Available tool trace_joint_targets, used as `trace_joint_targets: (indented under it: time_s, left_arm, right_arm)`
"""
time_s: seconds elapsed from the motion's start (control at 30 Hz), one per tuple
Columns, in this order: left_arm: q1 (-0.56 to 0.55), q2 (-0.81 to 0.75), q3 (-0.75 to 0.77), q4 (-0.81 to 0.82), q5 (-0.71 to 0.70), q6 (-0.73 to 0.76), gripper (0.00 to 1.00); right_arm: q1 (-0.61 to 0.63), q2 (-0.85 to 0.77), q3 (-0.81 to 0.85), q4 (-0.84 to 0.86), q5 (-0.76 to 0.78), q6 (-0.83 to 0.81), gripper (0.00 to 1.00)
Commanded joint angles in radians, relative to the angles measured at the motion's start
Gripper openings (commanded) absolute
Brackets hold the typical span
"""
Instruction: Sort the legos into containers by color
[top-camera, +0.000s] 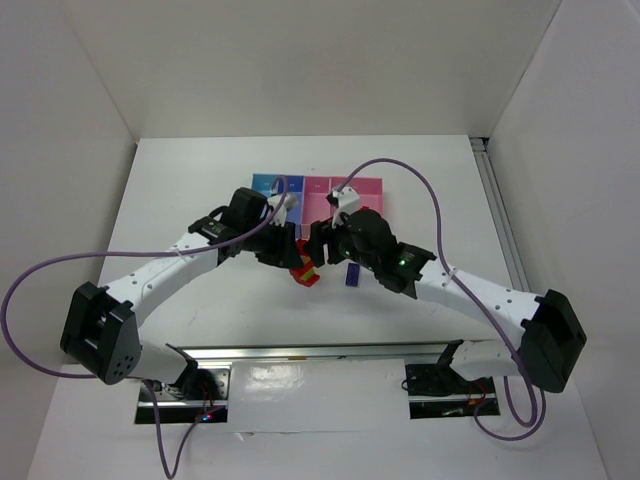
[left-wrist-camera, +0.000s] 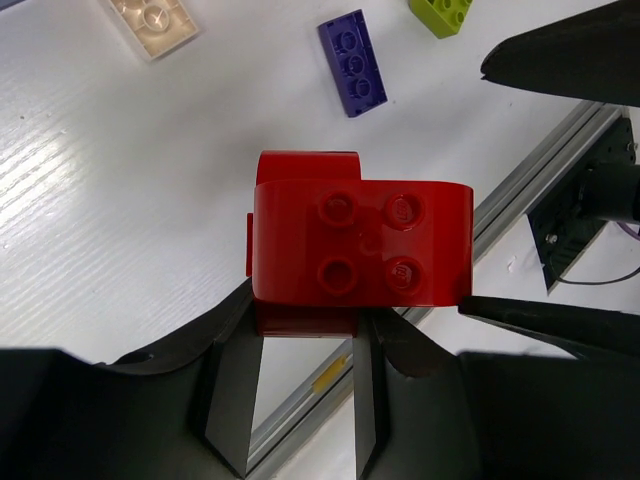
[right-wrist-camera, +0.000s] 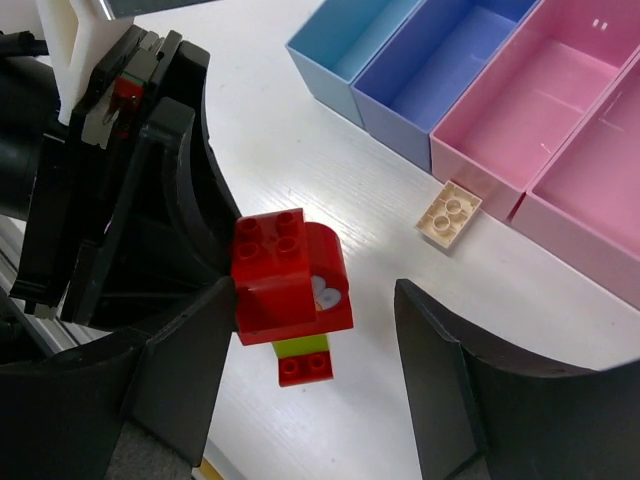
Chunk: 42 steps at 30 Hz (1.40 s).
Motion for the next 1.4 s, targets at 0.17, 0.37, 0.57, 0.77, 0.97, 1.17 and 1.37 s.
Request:
trace_joint_targets:
  time_s: [0.17, 0.37, 0.57, 0.77, 0.97, 1.17, 1.37]
  left_arm:
    - [0.005, -0.009, 0.041, 0.008, 0.026, 0.022, 0.00]
    - [0.005, -0.009, 0.041, -0.002, 0.026, 0.022, 0.00]
    - [0.005, -0.009, 0.041, -0.002, 0.026, 0.022, 0.00]
    - [0.005, -0.009, 0.041, -0.002, 0.035, 0.032, 0.00]
    - [-0.004, -0.009, 0.041, -0.002, 0.035, 0.032, 0.00]
    - [-0.004, 0.002, 0.021, -0.002, 0.026, 0.032, 0.00]
    - [-0.004, 0.011, 0.001, 0.008, 0.026, 0.032, 0.00]
  right_arm:
    - [0.009, 0.024, 0.043, 0.028, -0.016, -0.031, 0.66]
    - [0.018, 0.035, 0.040, 0.037, -0.072, -0.031, 0.68]
    - [0.018, 0.055, 0.040, 0.037, -0.107, -0.021, 0.68]
    - [0.027, 0.067, 0.040, 0.037, -0.116, -0.021, 0.61]
    - [0.027, 0.080, 0.049, 0.066, -0.098, -0.011, 0.33]
    - [0.027, 0.035, 0.040, 0.088, 0.075, 0.046, 0.11]
    - [0.027, -0.005, 0.040, 0.136, 0.238, 0.109, 0.08]
